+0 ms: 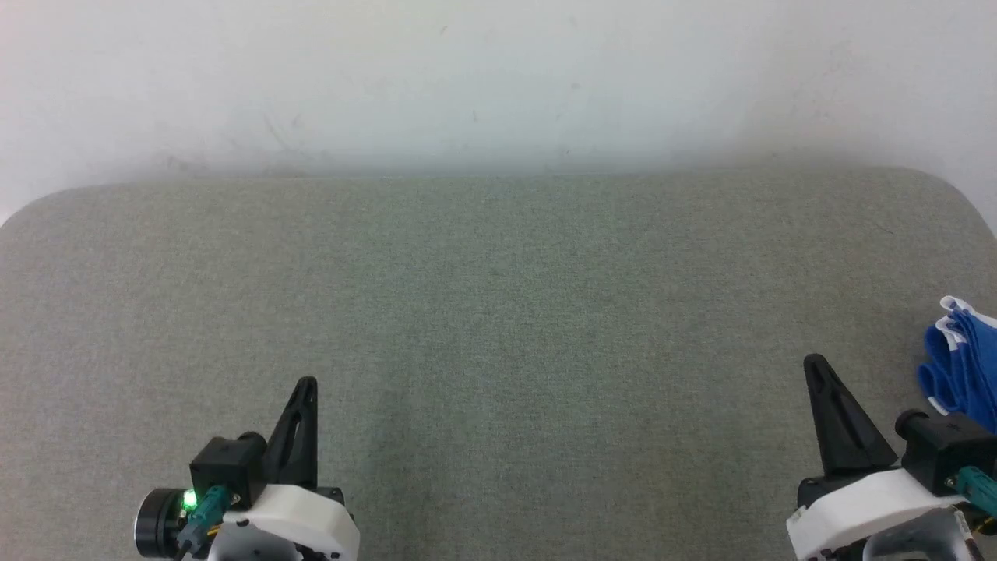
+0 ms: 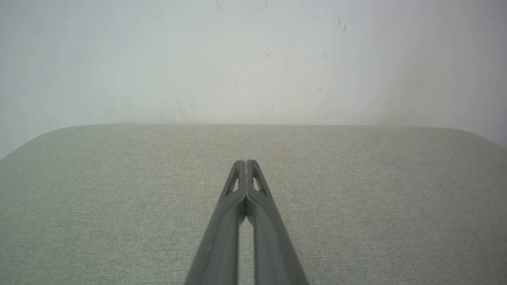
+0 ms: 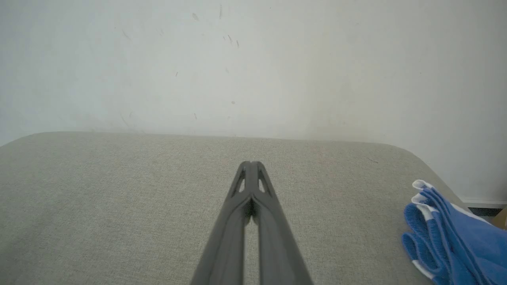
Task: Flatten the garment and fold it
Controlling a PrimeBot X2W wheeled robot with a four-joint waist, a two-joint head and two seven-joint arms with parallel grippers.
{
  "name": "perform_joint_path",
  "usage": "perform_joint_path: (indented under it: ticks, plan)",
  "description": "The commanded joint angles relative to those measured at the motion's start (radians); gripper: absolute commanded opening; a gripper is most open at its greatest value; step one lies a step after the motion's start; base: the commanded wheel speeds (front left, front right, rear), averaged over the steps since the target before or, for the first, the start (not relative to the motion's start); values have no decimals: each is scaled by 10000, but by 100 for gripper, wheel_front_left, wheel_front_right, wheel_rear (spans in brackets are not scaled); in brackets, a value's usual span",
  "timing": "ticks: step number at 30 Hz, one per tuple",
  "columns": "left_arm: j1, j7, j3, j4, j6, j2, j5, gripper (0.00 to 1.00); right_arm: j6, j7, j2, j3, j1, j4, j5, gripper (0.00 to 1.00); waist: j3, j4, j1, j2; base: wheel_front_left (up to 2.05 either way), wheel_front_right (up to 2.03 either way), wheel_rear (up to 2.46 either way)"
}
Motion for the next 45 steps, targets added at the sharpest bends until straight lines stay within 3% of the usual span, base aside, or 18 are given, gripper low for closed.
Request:
perform_joint_path:
  ticks: [1, 45]
  plan:
    - [-54, 53, 69, -77, -54, -35, 135, 0, -3, 24, 15, 22, -199, 71, -97, 0, -6, -3, 0, -1, 0, 0, 0]
    - [-138, 823, 476, -514, -119, -435, 941, 0, -6, 56, 31, 217, -693, 714, -649, 0, -163, -93, 0, -1, 0, 0, 0]
